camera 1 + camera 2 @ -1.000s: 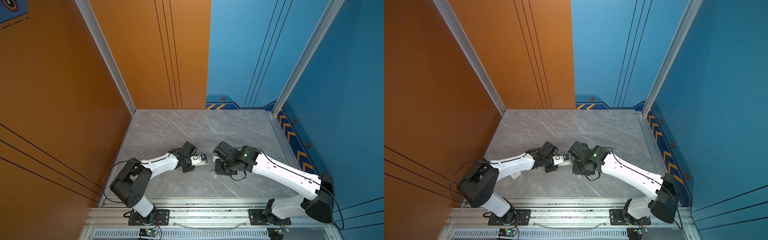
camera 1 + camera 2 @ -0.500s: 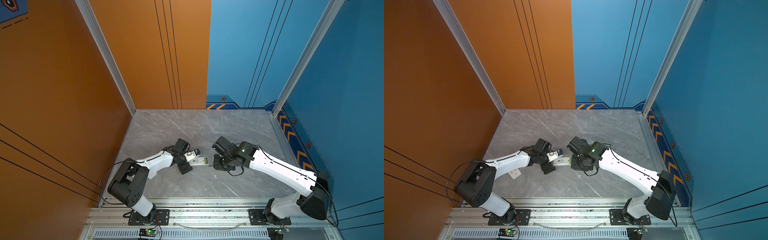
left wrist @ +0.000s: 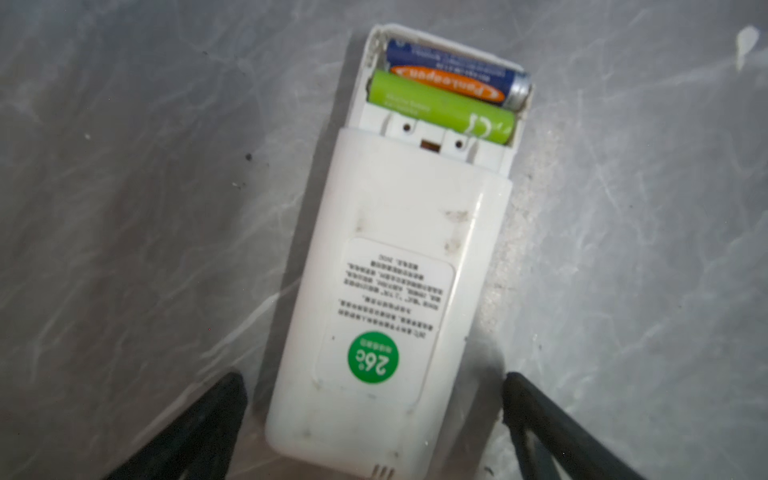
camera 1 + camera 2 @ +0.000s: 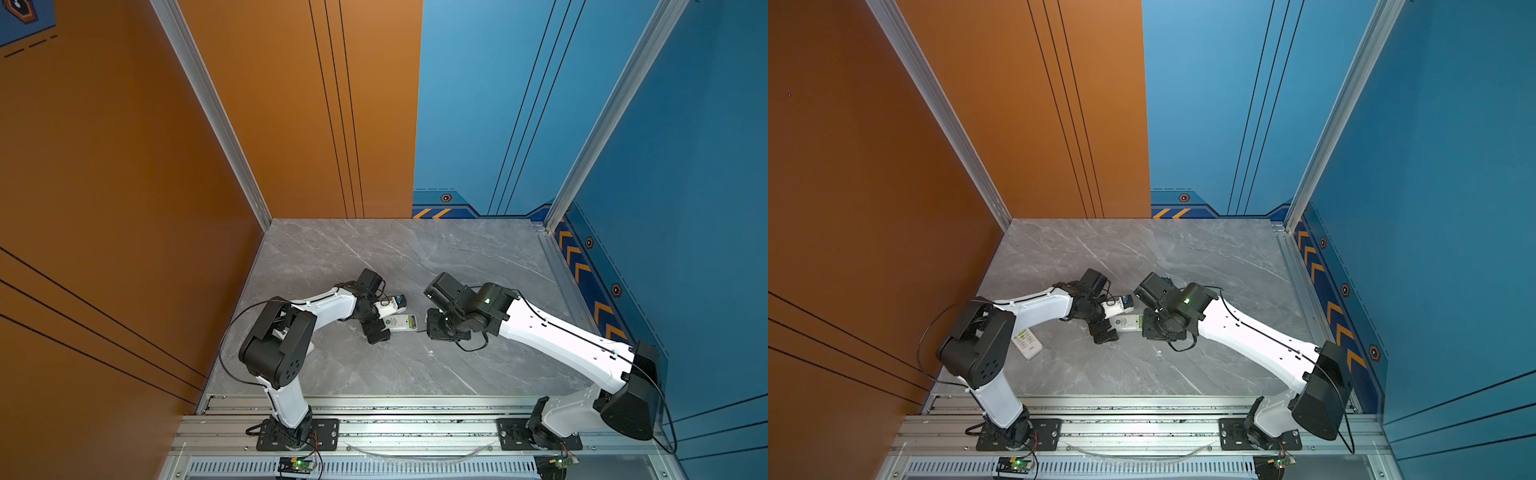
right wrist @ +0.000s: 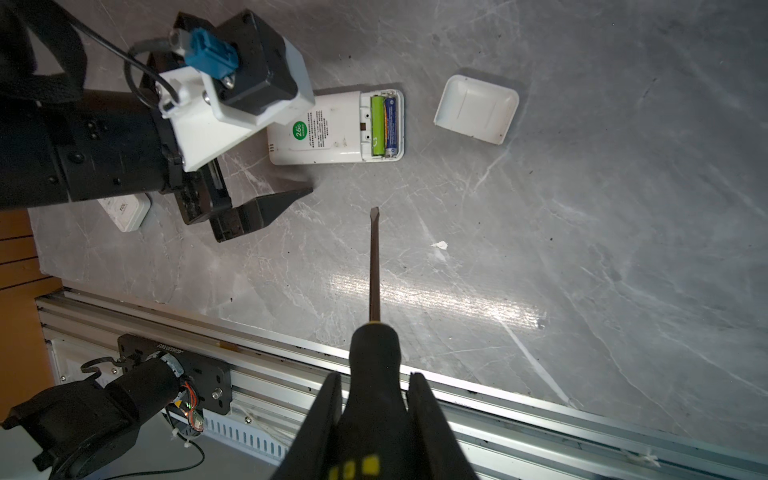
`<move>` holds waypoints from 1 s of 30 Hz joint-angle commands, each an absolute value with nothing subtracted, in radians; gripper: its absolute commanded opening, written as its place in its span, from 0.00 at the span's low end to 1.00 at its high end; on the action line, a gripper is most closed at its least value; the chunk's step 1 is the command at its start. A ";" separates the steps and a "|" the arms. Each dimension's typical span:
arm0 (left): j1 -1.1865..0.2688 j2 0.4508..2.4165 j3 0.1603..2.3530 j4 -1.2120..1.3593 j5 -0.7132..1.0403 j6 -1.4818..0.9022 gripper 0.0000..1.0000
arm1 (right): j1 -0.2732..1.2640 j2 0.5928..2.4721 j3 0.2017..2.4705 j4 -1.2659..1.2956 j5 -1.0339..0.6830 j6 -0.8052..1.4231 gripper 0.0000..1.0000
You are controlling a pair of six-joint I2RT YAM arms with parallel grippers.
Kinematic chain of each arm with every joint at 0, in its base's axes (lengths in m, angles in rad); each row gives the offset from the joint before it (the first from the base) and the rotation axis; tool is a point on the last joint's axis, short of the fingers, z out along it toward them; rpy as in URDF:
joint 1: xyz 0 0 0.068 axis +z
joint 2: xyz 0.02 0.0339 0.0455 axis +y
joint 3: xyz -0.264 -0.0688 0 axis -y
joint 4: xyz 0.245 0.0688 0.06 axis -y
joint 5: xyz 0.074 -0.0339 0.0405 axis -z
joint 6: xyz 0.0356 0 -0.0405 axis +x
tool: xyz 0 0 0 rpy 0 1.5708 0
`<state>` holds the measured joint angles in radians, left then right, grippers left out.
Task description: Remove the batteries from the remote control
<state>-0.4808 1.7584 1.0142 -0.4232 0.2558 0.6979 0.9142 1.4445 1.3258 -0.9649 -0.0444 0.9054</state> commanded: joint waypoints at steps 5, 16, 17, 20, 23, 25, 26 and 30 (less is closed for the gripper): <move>-0.523 1.781 1.004 -0.466 0.249 0.716 0.68 | 0.904 1.406 1.332 -0.970 -0.020 0.889 0.00; -0.675 1.641 0.796 -0.239 -0.004 0.646 0.31 | 0.926 1.450 1.307 -0.969 0.028 0.850 0.00; -0.689 1.629 0.774 -0.213 -0.033 0.644 0.31 | 0.929 1.459 1.307 -0.968 0.031 0.840 0.00; -0.722 1.603 0.721 -0.141 -0.071 0.641 0.31 | 0.936 1.489 1.315 -0.965 0.025 0.812 0.00; -0.733 1.599 0.712 -0.130 -0.075 0.637 0.31 | 0.939 1.514 1.317 -0.965 0.022 0.805 0.00; -0.732 1.601 0.713 -0.132 -0.073 0.634 0.31 | 0.937 1.525 1.317 -0.964 0.025 0.805 0.00; -0.732 1.602 0.713 -0.132 -0.070 0.635 0.31 | 0.937 1.532 1.321 -0.963 0.024 0.803 0.00; -0.732 1.603 0.710 -0.132 -0.061 0.641 0.30 | 0.935 1.550 1.333 -0.965 0.033 0.795 0.00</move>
<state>-0.7269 1.5726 0.7460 -0.0849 -0.0311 0.6418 0.9333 1.5410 1.3209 -0.9642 0.0025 0.8188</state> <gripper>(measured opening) 0.548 0.274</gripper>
